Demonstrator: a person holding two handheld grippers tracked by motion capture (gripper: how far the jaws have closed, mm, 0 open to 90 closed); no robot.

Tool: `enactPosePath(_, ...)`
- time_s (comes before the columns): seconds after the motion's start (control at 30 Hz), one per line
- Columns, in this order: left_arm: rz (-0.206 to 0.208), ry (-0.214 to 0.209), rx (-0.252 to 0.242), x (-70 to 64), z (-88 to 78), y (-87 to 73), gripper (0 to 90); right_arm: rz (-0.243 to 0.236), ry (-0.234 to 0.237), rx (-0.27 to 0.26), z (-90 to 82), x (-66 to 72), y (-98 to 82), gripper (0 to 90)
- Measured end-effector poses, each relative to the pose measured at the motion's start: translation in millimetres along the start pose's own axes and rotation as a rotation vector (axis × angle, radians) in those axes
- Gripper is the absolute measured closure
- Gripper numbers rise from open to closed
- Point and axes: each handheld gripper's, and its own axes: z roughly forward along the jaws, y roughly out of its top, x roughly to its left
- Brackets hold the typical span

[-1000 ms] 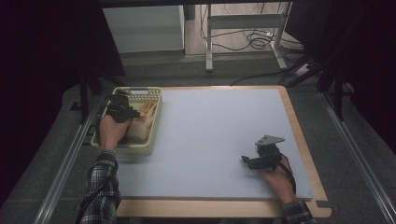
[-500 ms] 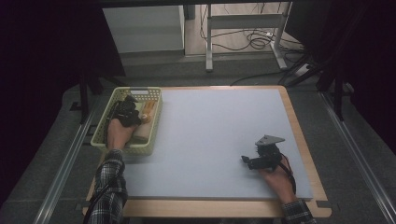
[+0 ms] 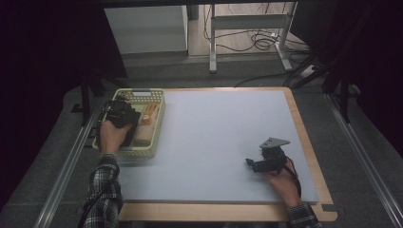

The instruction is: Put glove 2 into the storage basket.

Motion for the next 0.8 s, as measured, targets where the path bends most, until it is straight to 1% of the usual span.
enactPosePath(0.03, -0.009, -0.006, -0.011, 0.9, -2.5, -0.5, 48.4, 0.0, 0.0, 0.0, 0.0, 0.0, 0.0, 13.6)
enactPosePath(0.1, -0.014, -0.023, -0.036, 3.0, -7.6, -1.5, 44.9, 0.0, 0.0, 0.0, 0.0, 0.0, 0.0, 13.6)
enactPosePath(0.23, -0.012, -0.047, -0.068, 3.1, -14.1, -3.5, 39.2, 0.0, 0.0, 0.0, 0.0, 0.0, 0.0, 13.6)
enactPosePath(0.4, 0.008, -0.073, -0.084, 1.7, -19.1, -6.2, 33.5, 0.0, 0.0, 0.0, 0.0, 0.1, 0.0, 13.6)
enactPosePath(0.53, -0.002, -0.097, -0.105, -0.1, -21.2, -9.0, 30.2, 0.0, 0.0, 0.0, 0.0, 0.1, 0.0, 13.6)
enactPosePath(0.57, 0.004, -0.101, -0.107, 0.0, -22.1, -9.9, 29.4, 0.0, -0.001, 0.0, 0.0, 0.1, 0.0, 13.6)
enactPosePath(0.8, 0.002, -0.135, -0.128, -0.2, -26.6, -15.5, 24.6, -0.001, -0.001, 0.0, 0.0, 0.2, 0.0, 13.6)
